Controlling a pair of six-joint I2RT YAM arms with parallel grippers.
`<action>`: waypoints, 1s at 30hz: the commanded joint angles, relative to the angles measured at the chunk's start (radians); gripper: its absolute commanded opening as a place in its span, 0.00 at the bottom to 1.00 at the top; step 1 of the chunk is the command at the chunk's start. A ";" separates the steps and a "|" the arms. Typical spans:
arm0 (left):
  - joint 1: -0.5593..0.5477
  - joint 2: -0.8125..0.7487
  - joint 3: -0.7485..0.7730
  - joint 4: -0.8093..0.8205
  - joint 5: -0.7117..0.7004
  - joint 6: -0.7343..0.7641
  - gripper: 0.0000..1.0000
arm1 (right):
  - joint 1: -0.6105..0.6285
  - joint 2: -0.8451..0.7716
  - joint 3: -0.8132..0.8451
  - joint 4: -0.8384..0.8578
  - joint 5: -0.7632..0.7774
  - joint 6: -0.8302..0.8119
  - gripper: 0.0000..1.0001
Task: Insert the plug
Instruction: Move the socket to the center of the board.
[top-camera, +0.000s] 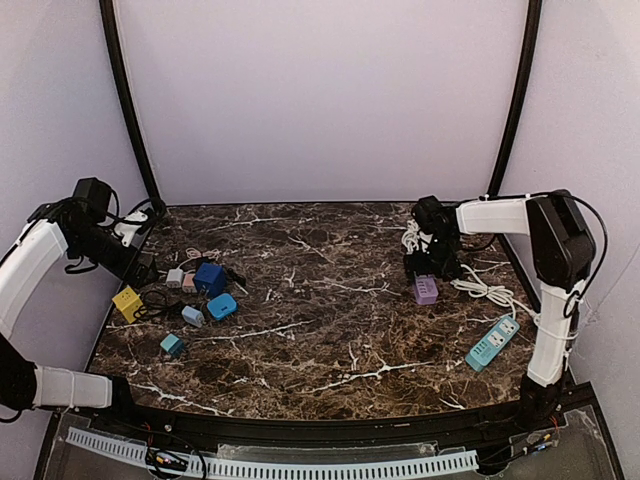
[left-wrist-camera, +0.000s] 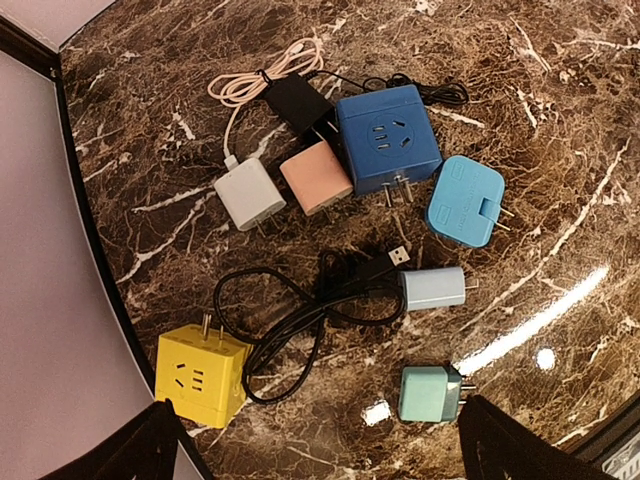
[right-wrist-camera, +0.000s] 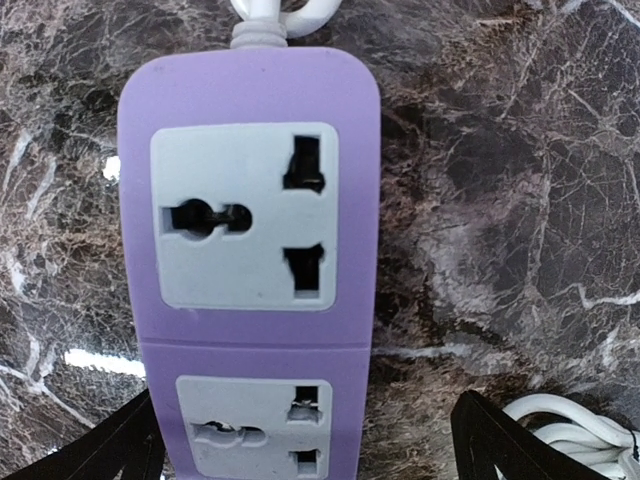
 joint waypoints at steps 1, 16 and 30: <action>-0.002 -0.041 -0.035 -0.006 0.006 0.018 1.00 | 0.016 0.025 0.021 -0.005 0.006 0.017 0.97; -0.001 -0.103 -0.049 -0.015 -0.004 0.021 1.00 | 0.174 0.077 0.104 0.024 -0.120 -0.221 0.22; -0.002 -0.148 -0.052 -0.039 0.014 0.059 1.00 | 0.395 0.119 0.191 0.009 -0.287 -0.462 0.10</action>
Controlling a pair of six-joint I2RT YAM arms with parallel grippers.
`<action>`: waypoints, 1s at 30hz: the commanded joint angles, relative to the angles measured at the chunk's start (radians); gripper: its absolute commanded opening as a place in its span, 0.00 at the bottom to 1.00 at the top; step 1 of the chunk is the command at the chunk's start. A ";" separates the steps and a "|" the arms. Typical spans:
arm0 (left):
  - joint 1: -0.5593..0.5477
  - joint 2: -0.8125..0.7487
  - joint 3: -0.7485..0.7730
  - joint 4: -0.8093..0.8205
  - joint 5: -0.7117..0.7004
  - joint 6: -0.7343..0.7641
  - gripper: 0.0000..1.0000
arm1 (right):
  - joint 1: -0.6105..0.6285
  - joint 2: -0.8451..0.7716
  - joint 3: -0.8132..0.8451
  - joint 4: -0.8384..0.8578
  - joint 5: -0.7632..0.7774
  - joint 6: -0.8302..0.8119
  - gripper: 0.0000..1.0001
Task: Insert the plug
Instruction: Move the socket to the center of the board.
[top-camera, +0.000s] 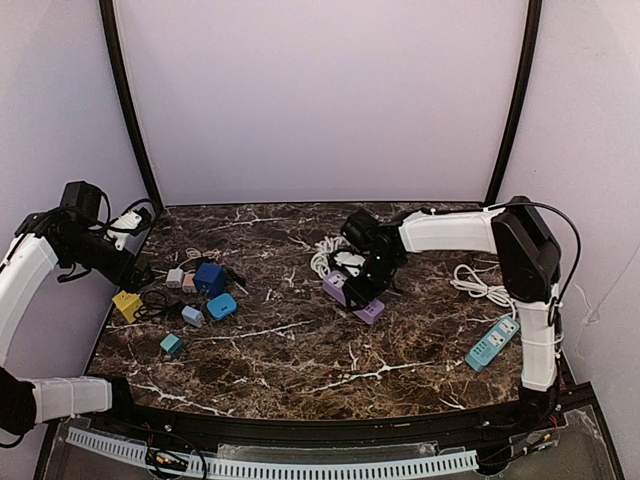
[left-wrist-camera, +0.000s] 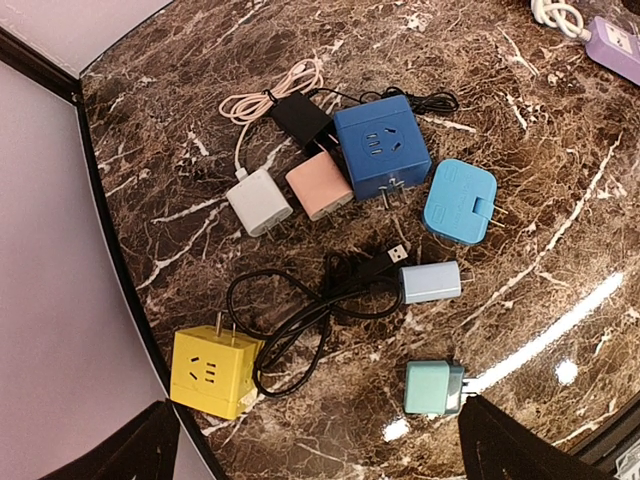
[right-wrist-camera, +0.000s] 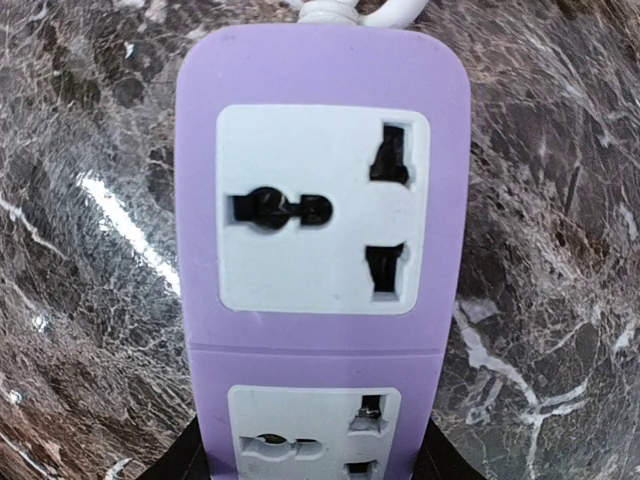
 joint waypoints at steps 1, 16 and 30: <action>-0.001 -0.035 -0.011 -0.045 0.019 0.033 1.00 | 0.063 -0.002 0.004 0.023 -0.080 -0.149 0.11; -0.001 -0.060 -0.001 -0.079 0.027 0.050 1.00 | 0.253 0.055 0.025 -0.090 -0.179 -0.682 0.13; -0.002 -0.052 -0.017 -0.078 0.033 0.056 1.00 | 0.250 0.140 0.119 -0.055 0.029 -0.692 0.17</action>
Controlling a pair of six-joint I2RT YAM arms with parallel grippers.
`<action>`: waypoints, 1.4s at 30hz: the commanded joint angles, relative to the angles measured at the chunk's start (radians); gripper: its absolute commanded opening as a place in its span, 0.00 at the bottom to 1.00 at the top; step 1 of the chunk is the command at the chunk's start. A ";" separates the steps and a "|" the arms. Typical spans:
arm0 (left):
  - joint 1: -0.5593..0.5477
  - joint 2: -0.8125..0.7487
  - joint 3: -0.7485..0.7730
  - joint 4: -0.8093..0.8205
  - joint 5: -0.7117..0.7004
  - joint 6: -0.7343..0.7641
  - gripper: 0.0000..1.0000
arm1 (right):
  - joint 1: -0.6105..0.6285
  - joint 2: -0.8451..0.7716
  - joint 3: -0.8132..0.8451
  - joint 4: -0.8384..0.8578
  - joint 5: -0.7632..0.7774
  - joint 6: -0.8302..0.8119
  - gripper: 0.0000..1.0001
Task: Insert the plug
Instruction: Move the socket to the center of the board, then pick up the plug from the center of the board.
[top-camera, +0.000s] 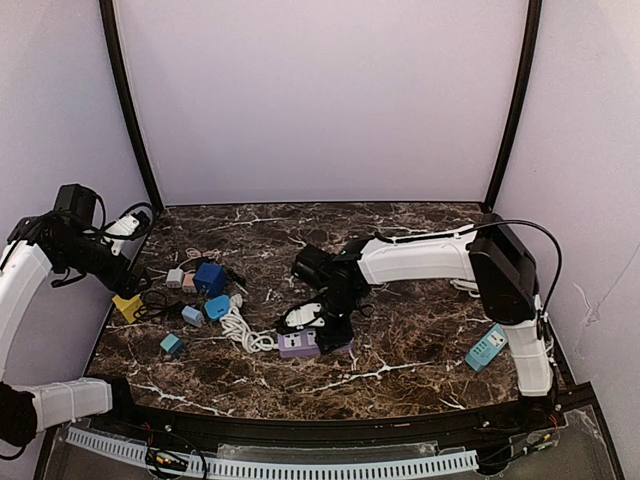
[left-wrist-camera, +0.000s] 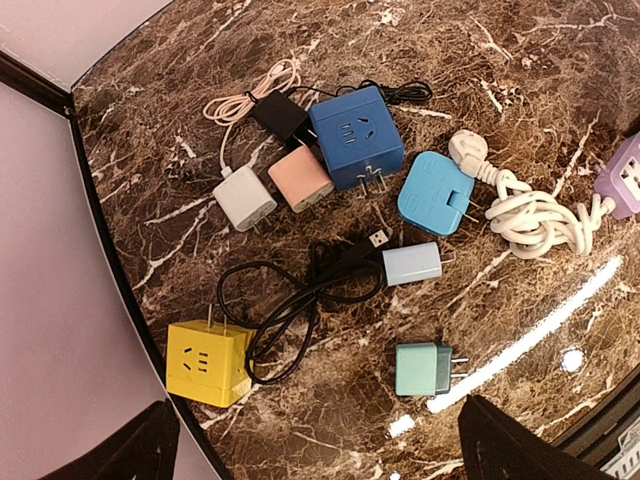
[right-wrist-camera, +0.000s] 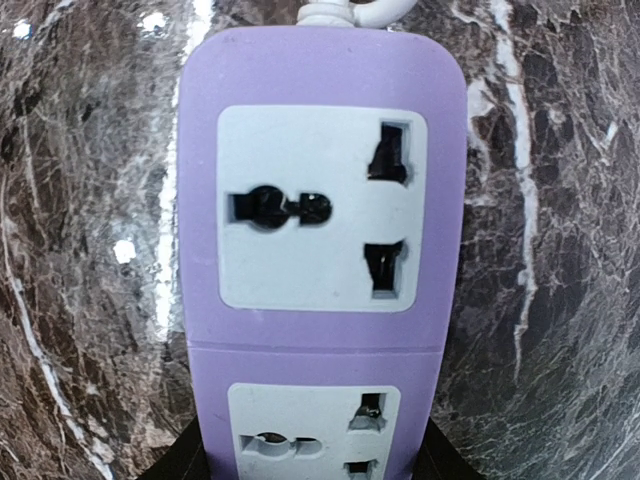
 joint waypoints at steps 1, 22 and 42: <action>-0.002 0.004 -0.018 -0.022 0.010 0.007 1.00 | -0.009 0.048 0.005 0.057 0.100 0.001 0.18; -0.017 0.221 -0.010 0.048 0.054 -0.045 0.93 | -0.014 -0.203 -0.080 0.251 -0.030 0.202 0.98; -0.290 0.852 0.274 0.280 -0.153 -0.300 0.73 | -0.136 -0.229 -0.092 0.491 -0.005 0.762 0.99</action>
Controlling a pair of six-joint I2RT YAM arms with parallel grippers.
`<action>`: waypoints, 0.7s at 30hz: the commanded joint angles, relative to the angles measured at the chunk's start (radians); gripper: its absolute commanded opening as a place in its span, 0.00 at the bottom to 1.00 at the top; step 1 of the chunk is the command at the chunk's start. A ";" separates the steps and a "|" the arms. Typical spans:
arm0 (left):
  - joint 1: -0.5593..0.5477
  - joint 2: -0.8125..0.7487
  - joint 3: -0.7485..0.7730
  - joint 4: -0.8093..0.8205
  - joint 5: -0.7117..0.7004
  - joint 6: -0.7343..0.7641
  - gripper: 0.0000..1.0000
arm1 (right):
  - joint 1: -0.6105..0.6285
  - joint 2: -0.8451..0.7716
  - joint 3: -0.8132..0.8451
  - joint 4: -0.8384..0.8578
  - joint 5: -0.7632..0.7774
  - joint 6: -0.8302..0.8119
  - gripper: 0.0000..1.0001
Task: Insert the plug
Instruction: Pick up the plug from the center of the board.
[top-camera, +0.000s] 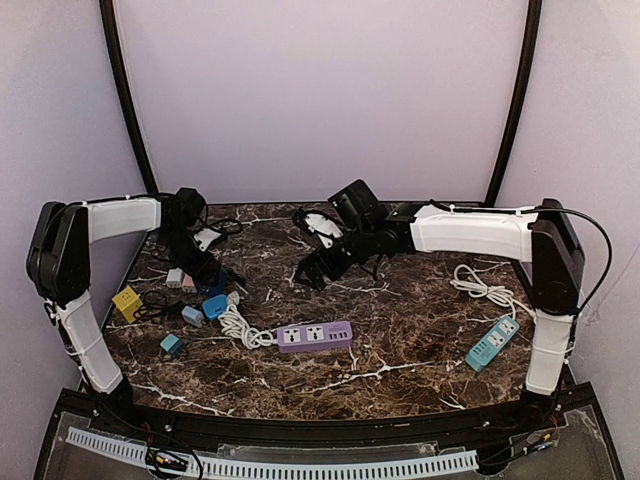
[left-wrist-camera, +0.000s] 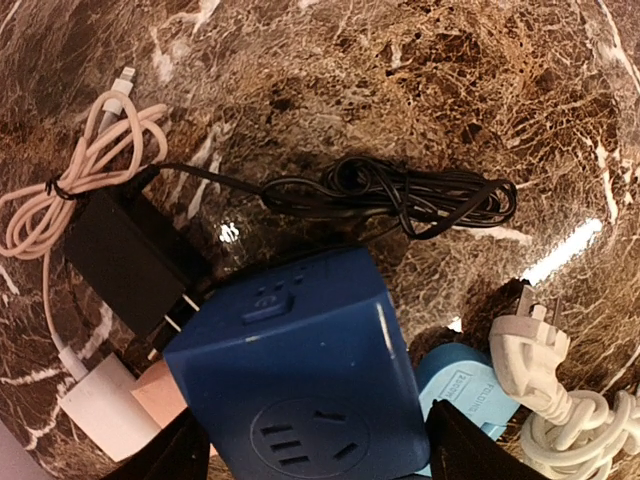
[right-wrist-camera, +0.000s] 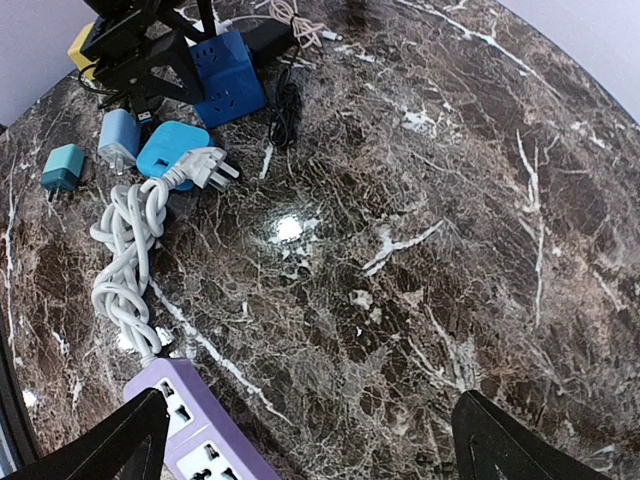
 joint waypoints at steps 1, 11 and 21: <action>-0.006 0.015 0.037 -0.002 -0.023 -0.041 0.71 | 0.002 0.038 0.040 0.014 0.014 0.089 0.99; -0.012 0.054 0.032 0.004 -0.005 -0.005 0.56 | -0.009 0.048 0.062 0.012 0.008 0.107 0.99; -0.028 0.065 0.035 0.021 -0.020 0.022 0.74 | -0.019 0.035 0.046 0.011 -0.009 0.124 0.99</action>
